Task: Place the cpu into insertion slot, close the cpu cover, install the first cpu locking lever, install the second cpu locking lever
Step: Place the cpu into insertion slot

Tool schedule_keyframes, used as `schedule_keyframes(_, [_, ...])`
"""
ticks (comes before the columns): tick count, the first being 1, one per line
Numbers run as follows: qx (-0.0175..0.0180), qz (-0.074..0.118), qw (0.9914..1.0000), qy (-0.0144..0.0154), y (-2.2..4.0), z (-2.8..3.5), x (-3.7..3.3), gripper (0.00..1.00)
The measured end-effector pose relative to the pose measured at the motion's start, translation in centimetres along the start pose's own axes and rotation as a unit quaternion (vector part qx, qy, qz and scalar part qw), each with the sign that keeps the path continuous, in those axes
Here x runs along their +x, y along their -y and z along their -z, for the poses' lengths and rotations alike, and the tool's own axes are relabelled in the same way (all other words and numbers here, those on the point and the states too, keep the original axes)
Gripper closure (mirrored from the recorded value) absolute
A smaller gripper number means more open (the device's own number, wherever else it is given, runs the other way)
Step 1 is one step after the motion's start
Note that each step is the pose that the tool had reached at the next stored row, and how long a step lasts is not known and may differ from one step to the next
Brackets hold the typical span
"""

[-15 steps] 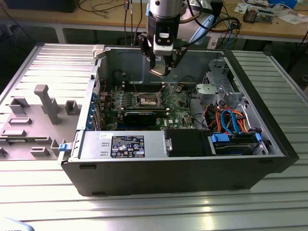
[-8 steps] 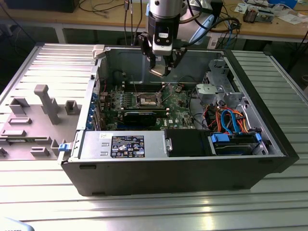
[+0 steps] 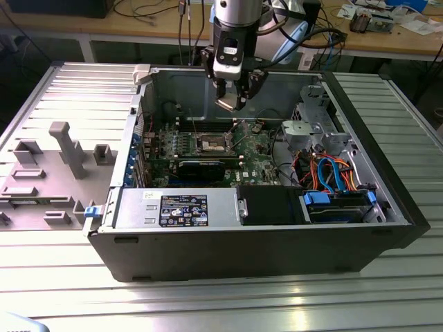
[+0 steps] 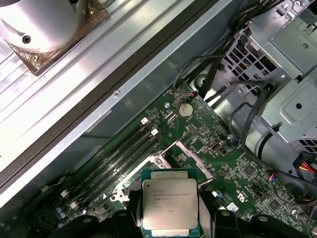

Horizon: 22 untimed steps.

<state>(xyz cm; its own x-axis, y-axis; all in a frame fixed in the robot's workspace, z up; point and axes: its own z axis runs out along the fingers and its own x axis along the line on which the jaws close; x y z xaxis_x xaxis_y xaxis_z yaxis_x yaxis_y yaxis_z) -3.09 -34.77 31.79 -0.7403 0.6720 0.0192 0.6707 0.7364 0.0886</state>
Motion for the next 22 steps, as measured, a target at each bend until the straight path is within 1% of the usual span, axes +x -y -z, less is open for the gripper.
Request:
schedule_keyframes(14, [-0.0004, -0.020, 0.99979, 0.0018, 0.00, -0.03, 0.00, 0.45])
schedule_keyframes(17, [-0.0006, -0.029, 0.99959, 0.0026, 0.00, -0.04, 0.00, 0.45])
schedule_keyframes(22, [-0.0007, -0.037, 0.99932, 0.0033, 0.00, -0.05, 0.00, 0.45])
